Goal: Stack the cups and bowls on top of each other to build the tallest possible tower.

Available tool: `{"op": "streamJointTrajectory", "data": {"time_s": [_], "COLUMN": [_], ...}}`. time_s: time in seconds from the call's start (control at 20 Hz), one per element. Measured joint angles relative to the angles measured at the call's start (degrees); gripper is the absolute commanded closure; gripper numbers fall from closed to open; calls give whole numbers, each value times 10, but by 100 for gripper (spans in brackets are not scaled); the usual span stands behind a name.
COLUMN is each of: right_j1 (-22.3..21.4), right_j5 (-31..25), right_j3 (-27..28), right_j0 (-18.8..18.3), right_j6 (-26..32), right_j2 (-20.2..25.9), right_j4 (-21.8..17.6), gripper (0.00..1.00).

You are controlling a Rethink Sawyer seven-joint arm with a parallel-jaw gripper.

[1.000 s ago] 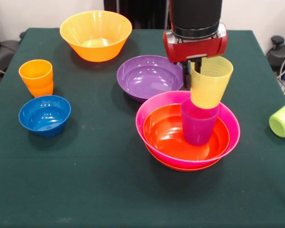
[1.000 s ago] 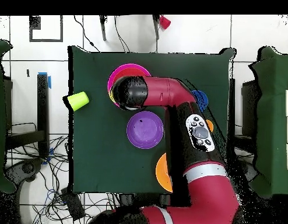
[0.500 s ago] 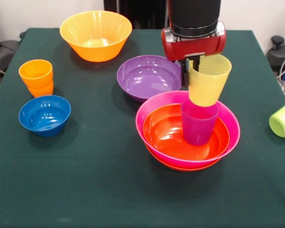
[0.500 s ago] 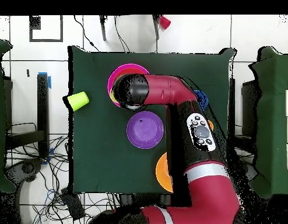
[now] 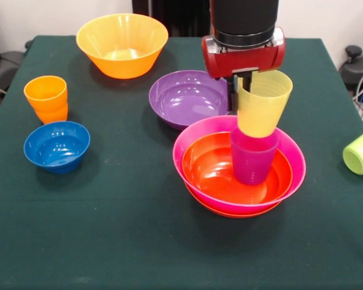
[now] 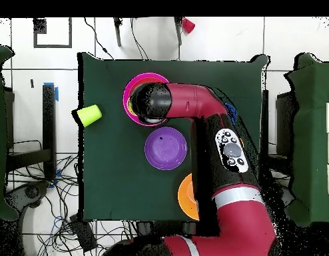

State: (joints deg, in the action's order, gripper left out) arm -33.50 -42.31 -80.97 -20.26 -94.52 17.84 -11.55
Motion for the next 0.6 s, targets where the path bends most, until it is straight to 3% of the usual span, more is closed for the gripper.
{"op": "streamJointTrajectory", "data": {"time_s": [0.6], "right_j1": [15], "right_j5": [0], "right_j3": [15], "right_j0": [-3], "right_j6": [0], "right_j2": [0], "right_j4": [-4], "gripper": [100]}}
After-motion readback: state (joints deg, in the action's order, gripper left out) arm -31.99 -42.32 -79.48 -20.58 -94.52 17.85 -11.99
